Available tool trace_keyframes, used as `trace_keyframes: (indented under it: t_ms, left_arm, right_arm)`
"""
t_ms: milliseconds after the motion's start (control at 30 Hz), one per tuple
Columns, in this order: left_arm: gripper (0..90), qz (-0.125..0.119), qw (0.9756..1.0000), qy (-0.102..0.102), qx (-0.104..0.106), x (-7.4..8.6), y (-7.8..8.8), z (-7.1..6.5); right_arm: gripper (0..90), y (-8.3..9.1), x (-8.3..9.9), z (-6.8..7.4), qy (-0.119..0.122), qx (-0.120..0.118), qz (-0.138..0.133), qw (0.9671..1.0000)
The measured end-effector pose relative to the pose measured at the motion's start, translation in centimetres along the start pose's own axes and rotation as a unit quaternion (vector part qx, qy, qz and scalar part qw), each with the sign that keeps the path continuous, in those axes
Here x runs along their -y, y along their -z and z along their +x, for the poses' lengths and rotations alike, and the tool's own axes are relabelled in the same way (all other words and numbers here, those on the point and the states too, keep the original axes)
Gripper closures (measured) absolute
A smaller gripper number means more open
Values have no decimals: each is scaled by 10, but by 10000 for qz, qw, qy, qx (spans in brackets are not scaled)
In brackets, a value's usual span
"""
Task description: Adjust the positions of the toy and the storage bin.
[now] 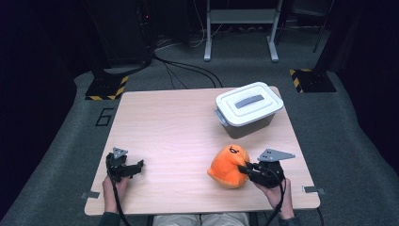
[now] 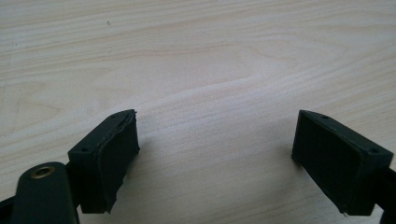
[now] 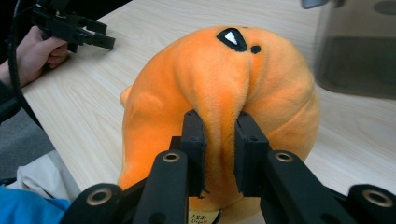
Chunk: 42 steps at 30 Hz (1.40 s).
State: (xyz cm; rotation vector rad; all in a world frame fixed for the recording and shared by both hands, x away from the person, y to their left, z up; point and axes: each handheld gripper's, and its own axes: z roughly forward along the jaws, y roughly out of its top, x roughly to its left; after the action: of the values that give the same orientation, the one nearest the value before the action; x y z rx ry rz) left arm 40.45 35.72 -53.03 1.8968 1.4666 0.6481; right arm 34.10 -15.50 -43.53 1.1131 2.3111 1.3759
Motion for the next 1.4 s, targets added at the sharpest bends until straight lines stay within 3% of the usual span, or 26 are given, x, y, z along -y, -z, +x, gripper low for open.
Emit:
trace_keyframes:
  t_ms: [333, 733, 1400]
  left_arm:
    - [144, -1, 10000, 1, -1, 0, 0, 0]
    - [144, 0, 10000, 1, 0, 0, 0, 0]
    - [144, 0, 10000, 0, 1, 0, 0, 0]
  right_arm:
    - [766, 27, 7, -22, -129, 409, -74, 9991]
    - [765, 35, 11, -56, -177, 753, -84, 9970]
    - [765, 39, 3, -110, 94, 805, 175, 9966]
